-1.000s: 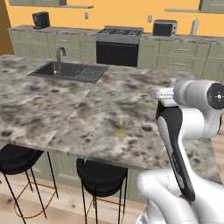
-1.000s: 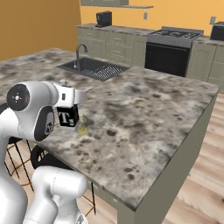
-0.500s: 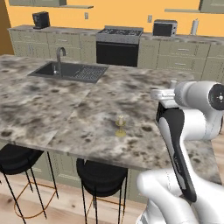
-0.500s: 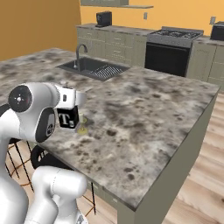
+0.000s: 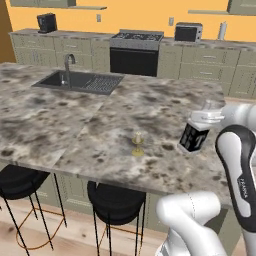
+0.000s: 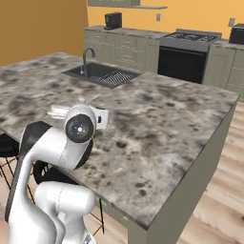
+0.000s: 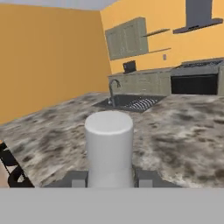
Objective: Get the candle and the liquor from the cabinet and move them to the dining counter.
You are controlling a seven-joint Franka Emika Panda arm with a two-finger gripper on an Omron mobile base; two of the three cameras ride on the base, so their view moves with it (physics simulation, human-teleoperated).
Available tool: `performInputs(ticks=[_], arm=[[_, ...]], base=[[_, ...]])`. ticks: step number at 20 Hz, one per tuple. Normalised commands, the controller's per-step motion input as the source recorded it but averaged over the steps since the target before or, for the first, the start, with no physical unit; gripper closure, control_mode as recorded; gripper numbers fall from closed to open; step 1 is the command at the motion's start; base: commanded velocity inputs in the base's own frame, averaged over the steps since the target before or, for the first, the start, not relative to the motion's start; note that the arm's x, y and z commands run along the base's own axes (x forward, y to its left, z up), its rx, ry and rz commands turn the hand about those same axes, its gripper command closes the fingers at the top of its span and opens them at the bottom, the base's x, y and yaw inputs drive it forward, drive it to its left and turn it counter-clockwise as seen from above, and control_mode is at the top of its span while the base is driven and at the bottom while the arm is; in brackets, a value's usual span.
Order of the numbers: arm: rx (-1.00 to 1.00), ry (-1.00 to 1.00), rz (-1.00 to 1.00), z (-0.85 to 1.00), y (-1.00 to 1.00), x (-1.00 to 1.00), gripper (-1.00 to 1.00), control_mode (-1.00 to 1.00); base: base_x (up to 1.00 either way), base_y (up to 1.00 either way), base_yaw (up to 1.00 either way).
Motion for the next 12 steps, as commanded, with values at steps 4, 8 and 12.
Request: performInputs(ticks=[4,8,12], arm=[[0.13,0.0,0.2,-0.36,-0.07,0.14,1.0,-1.0],[-0.05,-0.02,0.03,-0.39,0.0,0.26,1.0,-1.0],[-0.19,-0.01,0.0,-0.4,0.0,0.3,1.0,-1.0]], base=[[0.0,0.0,0.0],[0.0,0.0,0.0],[0.0,0.0,0.0]])
